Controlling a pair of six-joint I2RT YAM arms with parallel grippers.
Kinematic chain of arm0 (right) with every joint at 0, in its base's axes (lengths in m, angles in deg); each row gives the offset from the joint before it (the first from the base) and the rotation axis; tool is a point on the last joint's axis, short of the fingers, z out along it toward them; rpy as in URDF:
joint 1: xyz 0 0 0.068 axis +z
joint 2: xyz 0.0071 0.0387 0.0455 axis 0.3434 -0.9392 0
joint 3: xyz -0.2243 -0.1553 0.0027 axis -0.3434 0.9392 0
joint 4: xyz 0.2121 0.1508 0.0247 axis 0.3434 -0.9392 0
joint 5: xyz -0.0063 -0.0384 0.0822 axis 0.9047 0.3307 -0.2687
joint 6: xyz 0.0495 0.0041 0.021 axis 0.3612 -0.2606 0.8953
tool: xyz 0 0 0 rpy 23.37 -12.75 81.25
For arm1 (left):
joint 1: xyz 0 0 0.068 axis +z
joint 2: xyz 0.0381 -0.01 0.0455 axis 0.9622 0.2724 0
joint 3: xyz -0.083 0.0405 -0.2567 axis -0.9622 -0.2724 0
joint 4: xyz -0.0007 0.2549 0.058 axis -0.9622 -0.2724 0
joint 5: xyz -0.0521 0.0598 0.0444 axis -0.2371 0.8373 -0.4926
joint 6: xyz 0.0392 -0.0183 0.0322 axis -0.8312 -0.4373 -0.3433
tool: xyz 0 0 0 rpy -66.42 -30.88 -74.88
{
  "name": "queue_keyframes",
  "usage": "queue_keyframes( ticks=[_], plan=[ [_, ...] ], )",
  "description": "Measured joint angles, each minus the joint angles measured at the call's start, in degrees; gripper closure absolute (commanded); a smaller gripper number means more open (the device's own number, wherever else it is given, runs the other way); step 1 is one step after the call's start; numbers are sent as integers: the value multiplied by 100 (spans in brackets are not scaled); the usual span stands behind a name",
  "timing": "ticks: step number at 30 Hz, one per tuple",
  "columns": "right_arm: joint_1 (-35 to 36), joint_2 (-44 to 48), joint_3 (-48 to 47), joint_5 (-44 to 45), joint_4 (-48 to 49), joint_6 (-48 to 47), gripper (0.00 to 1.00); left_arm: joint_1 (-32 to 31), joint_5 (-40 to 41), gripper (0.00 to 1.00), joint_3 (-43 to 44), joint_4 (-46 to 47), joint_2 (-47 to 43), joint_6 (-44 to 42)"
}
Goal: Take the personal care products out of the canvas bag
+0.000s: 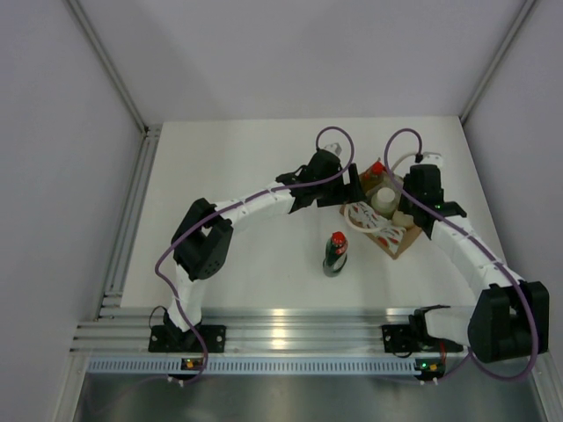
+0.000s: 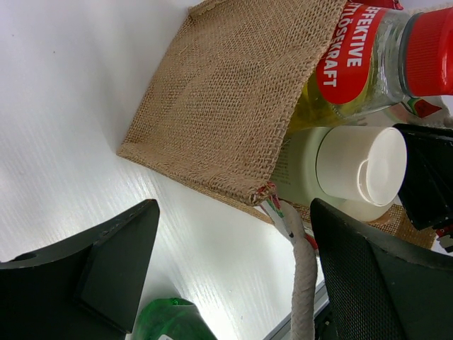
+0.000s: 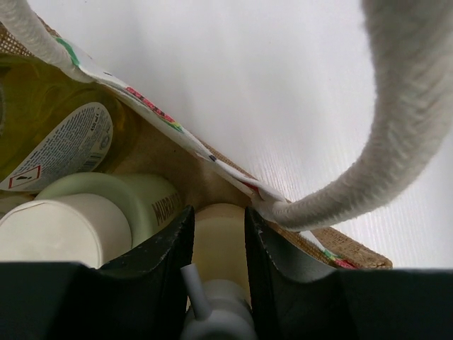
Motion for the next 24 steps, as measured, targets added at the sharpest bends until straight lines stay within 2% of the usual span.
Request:
queue_keyframes(
  ticks=[9, 24],
  plan=[
    [-37, -7, -109, -138, -197, 2, 100, -2, 7, 9, 0, 0, 0, -4],
    [-74, -63, -841, -208, -1012, 37, 100, -2, 22, 9, 0, 0, 0, -2]
  ],
)
